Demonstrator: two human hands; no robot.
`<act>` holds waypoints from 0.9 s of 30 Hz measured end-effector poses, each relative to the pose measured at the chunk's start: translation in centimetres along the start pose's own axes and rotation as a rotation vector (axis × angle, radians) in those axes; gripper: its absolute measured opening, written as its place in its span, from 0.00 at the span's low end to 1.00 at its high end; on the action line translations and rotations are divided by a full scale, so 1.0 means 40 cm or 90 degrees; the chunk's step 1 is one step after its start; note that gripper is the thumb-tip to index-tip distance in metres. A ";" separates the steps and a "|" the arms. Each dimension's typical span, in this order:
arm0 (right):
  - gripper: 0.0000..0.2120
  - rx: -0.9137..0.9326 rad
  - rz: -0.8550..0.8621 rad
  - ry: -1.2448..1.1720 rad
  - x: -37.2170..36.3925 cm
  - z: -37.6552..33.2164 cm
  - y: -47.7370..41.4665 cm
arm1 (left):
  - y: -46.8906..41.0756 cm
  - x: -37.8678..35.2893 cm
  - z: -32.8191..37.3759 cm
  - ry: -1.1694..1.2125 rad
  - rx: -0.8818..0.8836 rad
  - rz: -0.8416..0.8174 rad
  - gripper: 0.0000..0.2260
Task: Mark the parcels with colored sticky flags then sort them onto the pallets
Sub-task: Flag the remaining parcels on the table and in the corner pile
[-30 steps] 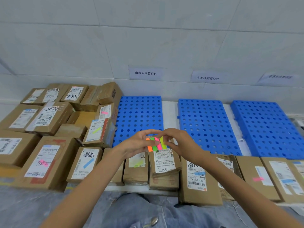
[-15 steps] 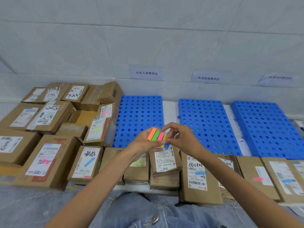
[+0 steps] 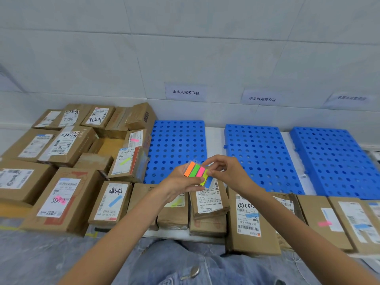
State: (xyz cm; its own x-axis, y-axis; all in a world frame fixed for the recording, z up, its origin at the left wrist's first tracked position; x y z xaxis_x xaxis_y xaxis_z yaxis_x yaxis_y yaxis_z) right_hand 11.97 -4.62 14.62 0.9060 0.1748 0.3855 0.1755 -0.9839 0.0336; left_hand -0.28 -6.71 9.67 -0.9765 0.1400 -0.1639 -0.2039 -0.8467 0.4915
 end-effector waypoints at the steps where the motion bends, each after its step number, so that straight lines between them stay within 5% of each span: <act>1: 0.10 0.001 0.022 0.016 0.006 0.005 -0.004 | 0.000 0.004 -0.003 -0.014 -0.001 0.006 0.14; 8: 0.10 -0.025 0.160 -0.034 0.071 0.059 -0.019 | -0.011 0.111 -0.056 -0.028 0.026 0.104 0.18; 16: 0.08 0.108 -0.012 0.175 -0.028 0.170 0.014 | -0.044 0.268 -0.251 -0.107 0.117 0.289 0.11; 19: 0.06 0.174 -0.048 0.257 -0.053 0.199 0.024 | -0.070 0.271 -0.281 -0.238 0.096 0.303 0.18; 24: 0.06 0.231 -0.035 0.307 -0.042 0.192 0.040 | -0.072 0.258 -0.208 -0.698 -0.011 0.384 0.25; 27: 0.04 0.217 -0.040 0.331 -0.025 0.204 0.059 | -0.066 0.209 -0.154 -0.668 -0.100 0.399 0.27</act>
State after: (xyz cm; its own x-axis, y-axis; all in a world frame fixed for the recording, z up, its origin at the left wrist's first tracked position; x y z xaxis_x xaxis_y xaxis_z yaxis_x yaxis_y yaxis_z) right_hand 14.62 -6.81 6.81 0.5994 0.1061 0.7934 0.4129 -0.8901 -0.1929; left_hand -7.47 -6.47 1.74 -0.5000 -0.0294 0.8655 0.2601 -0.9584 0.1177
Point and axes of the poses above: each hand's wrist, its own y-axis away from the middle knuckle, its own x-axis out of the back of the hand, z = x × y, the point moved 9 cm from there along -y, towards the middle knuckle, and after that the axes turned 6 degrees about z, right-handed, at the moved point
